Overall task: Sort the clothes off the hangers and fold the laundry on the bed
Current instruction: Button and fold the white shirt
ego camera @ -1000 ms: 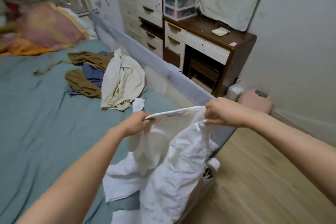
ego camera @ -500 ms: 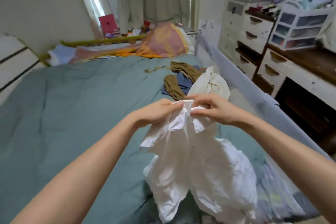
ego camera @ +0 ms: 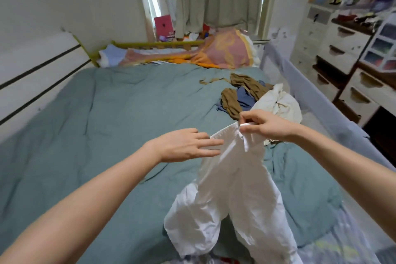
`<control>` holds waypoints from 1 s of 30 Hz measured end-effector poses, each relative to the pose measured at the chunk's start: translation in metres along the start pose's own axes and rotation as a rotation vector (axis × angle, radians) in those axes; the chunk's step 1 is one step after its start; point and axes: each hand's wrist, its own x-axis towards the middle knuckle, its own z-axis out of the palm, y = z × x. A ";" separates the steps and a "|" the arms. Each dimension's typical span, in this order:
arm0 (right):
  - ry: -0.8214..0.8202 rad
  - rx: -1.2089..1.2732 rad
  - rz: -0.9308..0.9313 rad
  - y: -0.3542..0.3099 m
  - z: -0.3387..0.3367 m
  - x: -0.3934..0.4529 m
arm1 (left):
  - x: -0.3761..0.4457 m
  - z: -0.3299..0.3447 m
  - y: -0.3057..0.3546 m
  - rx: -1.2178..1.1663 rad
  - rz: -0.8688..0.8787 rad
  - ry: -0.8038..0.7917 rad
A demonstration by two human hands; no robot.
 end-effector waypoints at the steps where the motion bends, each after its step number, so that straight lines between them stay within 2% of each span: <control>1: -0.023 0.009 -0.003 -0.002 0.000 -0.001 | 0.002 -0.001 0.001 0.030 0.029 -0.029; 4: -0.073 0.052 -0.020 -0.009 0.000 -0.006 | 0.010 -0.008 0.000 0.105 0.053 -0.031; 6: -0.067 0.102 -0.019 -0.009 -0.001 -0.011 | 0.013 -0.003 -0.004 0.100 -0.010 0.025; 7: -0.054 0.129 -0.018 -0.008 -0.002 -0.014 | 0.017 0.000 -0.003 0.005 -0.132 0.075; 9: -0.023 0.175 -0.016 -0.004 -0.005 -0.021 | 0.026 -0.003 0.002 -0.347 -0.505 0.135; 11: -0.003 0.224 -0.005 -0.001 -0.008 -0.028 | 0.035 -0.003 0.008 -0.738 -0.794 0.011; 13: 0.007 0.260 0.009 -0.001 -0.009 -0.033 | 0.042 0.004 0.015 -1.017 -0.898 -0.139; 15: 0.037 0.273 0.027 0.004 -0.012 -0.036 | 0.049 0.012 0.023 -1.042 -0.893 -0.170; 18: 0.151 0.148 0.063 0.022 -0.017 -0.034 | 0.055 0.018 0.029 -1.055 -0.982 -0.047; 20: 0.215 -0.062 0.086 0.038 -0.018 -0.030 | 0.056 0.010 0.025 -1.160 -1.092 0.120; 22: 0.278 -0.167 0.068 0.044 -0.013 -0.029 | 0.056 -0.005 0.018 -1.319 -1.197 0.195; 24: 0.318 -0.168 0.010 0.036 -0.001 -0.028 | 0.057 -0.018 0.013 -1.496 -1.194 0.199; 26: 0.301 -0.094 -0.039 0.025 0.012 -0.024 | 0.060 -0.035 0.009 -1.648 -1.095 0.170; 28: 0.303 -0.001 -0.056 0.019 0.022 -0.021 | 0.059 -0.049 0.004 -1.729 -0.963 0.059; 30: 0.332 0.024 -0.046 0.016 0.022 -0.020 | 0.055 -0.058 0.000 -1.706 -0.836 -0.069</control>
